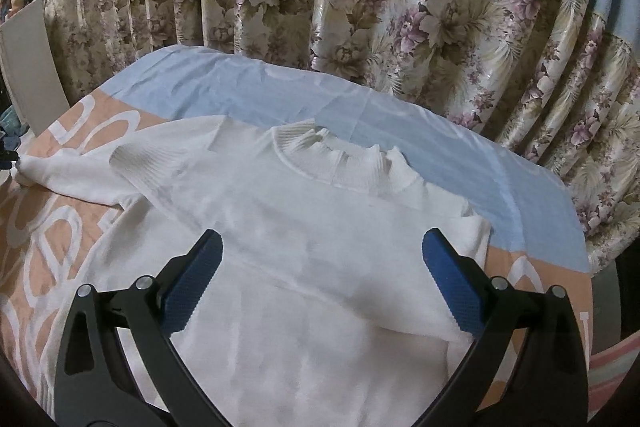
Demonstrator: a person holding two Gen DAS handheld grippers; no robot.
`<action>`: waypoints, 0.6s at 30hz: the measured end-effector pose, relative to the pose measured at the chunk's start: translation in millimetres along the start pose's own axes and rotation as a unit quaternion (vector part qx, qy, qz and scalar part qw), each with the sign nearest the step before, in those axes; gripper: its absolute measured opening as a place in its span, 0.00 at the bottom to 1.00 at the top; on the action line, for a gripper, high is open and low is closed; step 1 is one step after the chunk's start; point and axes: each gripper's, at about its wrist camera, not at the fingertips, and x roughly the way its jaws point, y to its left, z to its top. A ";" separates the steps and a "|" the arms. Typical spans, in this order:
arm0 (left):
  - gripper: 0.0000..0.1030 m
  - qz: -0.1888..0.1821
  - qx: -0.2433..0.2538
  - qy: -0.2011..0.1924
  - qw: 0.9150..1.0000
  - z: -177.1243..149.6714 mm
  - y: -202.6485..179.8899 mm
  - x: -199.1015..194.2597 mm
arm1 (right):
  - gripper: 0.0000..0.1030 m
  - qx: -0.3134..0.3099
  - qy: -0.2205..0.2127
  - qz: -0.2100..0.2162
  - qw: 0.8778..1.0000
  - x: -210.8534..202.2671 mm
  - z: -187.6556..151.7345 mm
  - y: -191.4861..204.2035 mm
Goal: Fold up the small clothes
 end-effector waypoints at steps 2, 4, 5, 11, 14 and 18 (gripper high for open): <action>0.18 -0.007 -0.019 -0.003 1.000 2.4 3.5 -0.6 | 0.96 0.006 0.000 -0.003 1.000 0.4 -0.3 -3.7; 0.09 -0.013 -0.022 -0.005 1.000 6.2 4.8 0.4 | 0.96 0.009 -0.001 -0.003 1.000 0.5 -0.9 -6.5; 0.07 -0.014 -0.021 -0.008 1.000 7.0 2.7 0.7 | 0.96 0.012 -0.002 -0.003 1.000 0.4 -1.5 -8.5; 0.04 -0.022 -0.010 -0.033 0.999 6.3 -7.4 -7.9 | 0.95 0.023 -0.003 -0.002 1.000 1.0 -4.7 -17.4; 0.04 -0.039 -0.002 -0.049 0.998 6.7 -18.1 -18.7 | 0.95 0.028 -0.005 -0.001 1.000 1.1 -6.3 -21.5; 0.04 -0.074 0.037 -0.078 0.994 6.9 -45.6 -37.3 | 0.95 0.038 -0.003 0.002 0.999 3.6 -9.5 -28.3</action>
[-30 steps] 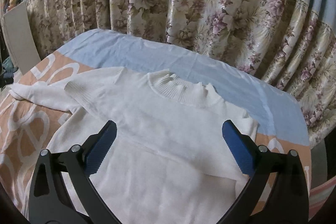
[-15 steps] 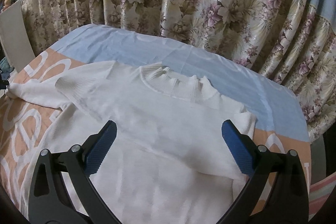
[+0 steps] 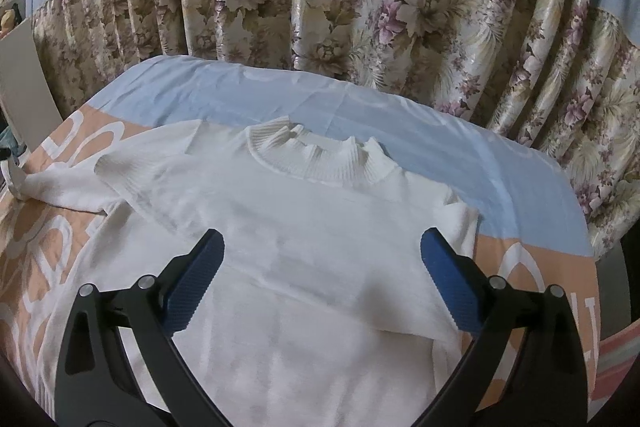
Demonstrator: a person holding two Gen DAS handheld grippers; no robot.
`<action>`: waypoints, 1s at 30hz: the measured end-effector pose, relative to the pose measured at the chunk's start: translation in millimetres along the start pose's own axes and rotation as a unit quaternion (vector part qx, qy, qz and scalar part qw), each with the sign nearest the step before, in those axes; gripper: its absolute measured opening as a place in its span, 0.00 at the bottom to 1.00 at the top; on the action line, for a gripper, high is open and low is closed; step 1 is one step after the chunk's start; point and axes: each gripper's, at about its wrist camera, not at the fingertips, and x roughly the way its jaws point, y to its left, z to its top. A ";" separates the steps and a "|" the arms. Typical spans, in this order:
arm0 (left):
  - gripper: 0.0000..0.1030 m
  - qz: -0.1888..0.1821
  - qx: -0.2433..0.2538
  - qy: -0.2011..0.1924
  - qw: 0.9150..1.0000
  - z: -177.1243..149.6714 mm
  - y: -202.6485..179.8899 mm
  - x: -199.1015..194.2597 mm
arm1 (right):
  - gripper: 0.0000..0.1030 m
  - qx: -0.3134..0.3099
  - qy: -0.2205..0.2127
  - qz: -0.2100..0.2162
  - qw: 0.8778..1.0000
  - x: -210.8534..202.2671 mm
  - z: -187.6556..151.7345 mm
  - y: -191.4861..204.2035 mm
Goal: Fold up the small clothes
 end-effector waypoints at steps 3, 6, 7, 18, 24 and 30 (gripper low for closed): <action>0.04 -0.046 0.045 -0.021 0.998 -3.0 -32.3 -9.7 | 0.95 0.006 0.000 0.002 1.000 1.5 -3.0 -3.9; 0.04 -0.078 0.093 -0.024 0.992 -10.6 -72.4 -10.3 | 0.95 0.011 0.002 0.005 1.000 3.3 -6.3 -9.4; 0.04 -0.094 0.114 -0.021 0.989 -14.6 -92.6 -8.4 | 0.95 0.014 0.002 0.004 1.000 4.3 -7.4 -12.3; 0.04 -0.236 0.276 0.050 0.930 -104.5 -301.4 24.4 | 0.95 0.057 0.017 -0.013 0.998 13.4 -25.5 -62.9; 0.04 -0.244 0.368 0.085 0.893 -174.5 -386.5 44.8 | 0.94 0.082 0.029 -0.027 0.996 19.3 -42.1 -94.1; 0.04 -0.220 0.433 0.101 0.868 -226.0 -418.1 59.2 | 0.93 0.102 0.042 -0.029 0.993 27.8 -54.5 -114.2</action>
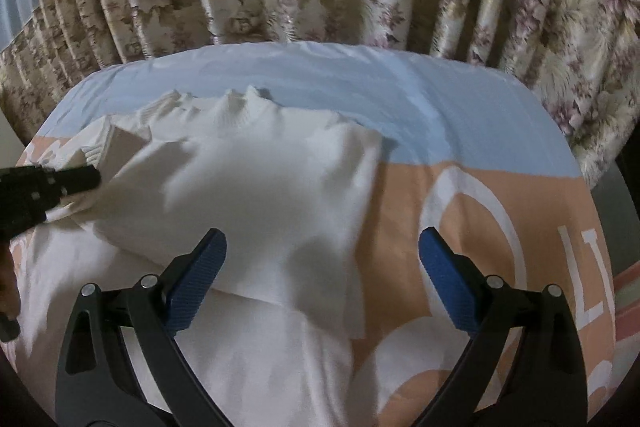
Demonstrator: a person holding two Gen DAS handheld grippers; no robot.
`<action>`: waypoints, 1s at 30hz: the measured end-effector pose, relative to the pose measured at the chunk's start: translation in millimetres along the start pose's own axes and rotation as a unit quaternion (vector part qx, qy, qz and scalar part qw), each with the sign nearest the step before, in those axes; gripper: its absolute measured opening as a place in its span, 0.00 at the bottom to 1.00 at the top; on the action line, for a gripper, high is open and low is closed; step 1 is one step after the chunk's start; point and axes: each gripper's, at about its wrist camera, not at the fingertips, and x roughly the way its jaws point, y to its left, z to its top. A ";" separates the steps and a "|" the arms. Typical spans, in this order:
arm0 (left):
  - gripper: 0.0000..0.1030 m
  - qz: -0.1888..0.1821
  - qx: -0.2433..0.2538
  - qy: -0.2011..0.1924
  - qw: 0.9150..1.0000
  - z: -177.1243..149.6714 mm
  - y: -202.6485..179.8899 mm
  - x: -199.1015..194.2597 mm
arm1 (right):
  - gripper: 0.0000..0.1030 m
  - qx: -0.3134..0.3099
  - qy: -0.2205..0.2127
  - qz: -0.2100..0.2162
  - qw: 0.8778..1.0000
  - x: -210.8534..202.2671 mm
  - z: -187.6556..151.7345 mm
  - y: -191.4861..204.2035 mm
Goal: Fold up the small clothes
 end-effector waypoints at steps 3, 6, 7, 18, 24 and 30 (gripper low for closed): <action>0.04 0.008 0.009 0.020 1.000 -10.2 -2.8 8.3 | 0.93 -0.003 0.006 0.002 1.000 5.1 -1.4 -1.2; 0.12 0.011 0.016 0.022 1.000 -18.0 -3.4 5.1 | 0.93 -0.002 0.010 0.013 1.000 9.8 0.3 -0.3; 0.24 0.012 0.016 0.018 1.000 -21.4 -1.9 -0.4 | 0.93 -0.002 0.011 0.018 1.000 10.8 1.9 0.6; 0.58 0.121 -0.024 -0.004 0.992 -45.6 77.6 -54.4 | 0.84 -0.097 0.023 0.106 0.989 28.8 34.9 84.0; 0.58 0.126 -0.030 0.010 0.992 -52.7 98.1 -50.0 | 0.52 -0.128 0.071 0.138 0.980 59.6 38.2 128.0; 0.58 0.122 -0.032 0.005 0.992 -55.4 99.0 -46.4 | 0.05 -0.134 0.053 0.130 0.981 53.7 44.3 135.0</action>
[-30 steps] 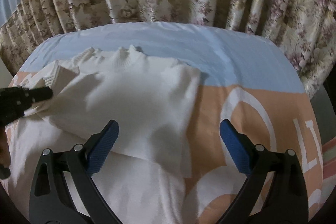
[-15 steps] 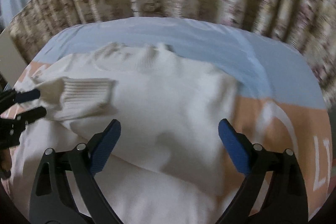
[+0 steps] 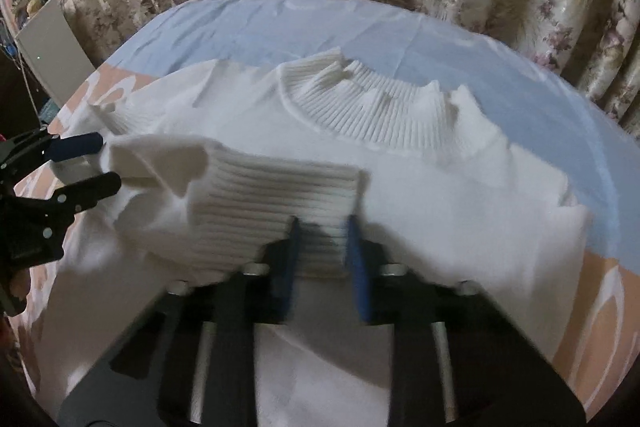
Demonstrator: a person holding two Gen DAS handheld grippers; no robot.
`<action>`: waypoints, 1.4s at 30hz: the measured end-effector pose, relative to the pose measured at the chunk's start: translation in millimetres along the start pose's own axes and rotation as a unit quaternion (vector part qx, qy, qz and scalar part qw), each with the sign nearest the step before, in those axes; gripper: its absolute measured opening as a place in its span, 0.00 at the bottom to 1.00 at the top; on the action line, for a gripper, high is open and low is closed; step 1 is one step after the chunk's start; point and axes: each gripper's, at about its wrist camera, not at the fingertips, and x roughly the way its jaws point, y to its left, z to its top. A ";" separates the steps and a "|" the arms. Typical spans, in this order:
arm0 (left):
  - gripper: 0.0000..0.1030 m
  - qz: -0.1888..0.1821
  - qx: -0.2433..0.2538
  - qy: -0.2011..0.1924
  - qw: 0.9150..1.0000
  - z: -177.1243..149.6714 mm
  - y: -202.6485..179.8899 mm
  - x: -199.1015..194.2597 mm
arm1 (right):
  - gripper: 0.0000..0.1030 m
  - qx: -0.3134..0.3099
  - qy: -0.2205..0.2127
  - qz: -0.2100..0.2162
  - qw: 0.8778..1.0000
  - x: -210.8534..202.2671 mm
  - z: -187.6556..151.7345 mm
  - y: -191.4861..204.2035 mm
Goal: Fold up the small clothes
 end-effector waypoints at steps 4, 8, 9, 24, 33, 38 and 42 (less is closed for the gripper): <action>0.58 -0.012 -0.021 -0.023 0.999 7.2 8.2 -12.4 | 0.04 0.006 -0.050 -0.015 0.999 -25.6 6.2 -10.2; 0.58 -0.001 -0.021 -0.033 0.999 14.2 13.1 -17.2 | 0.04 0.018 -0.069 -0.064 0.995 -43.1 4.2 -30.2; 0.58 -0.001 -0.023 -0.035 0.999 15.3 14.9 -18.7 | 0.04 0.025 -0.067 -0.072 0.995 -45.9 1.9 -37.5; 0.25 -0.002 -0.052 0.004 0.999 14.9 33.4 11.5 | 0.03 0.097 -0.019 -0.135 0.986 -50.0 -72.5 -110.4; 0.21 0.011 -0.037 0.011 0.999 18.4 27.4 17.5 | 0.07 0.142 -0.007 -0.065 0.988 -48.9 -68.9 -130.3; 0.16 -0.014 -0.072 0.022 0.997 17.3 39.1 7.6 | 0.06 0.191 0.001 -0.007 0.982 -51.0 -62.8 -146.7; 0.11 -0.047 -0.105 0.025 0.993 1.7 49.7 -12.0 | 0.03 0.163 -0.017 -0.022 0.986 -63.6 -62.2 -135.2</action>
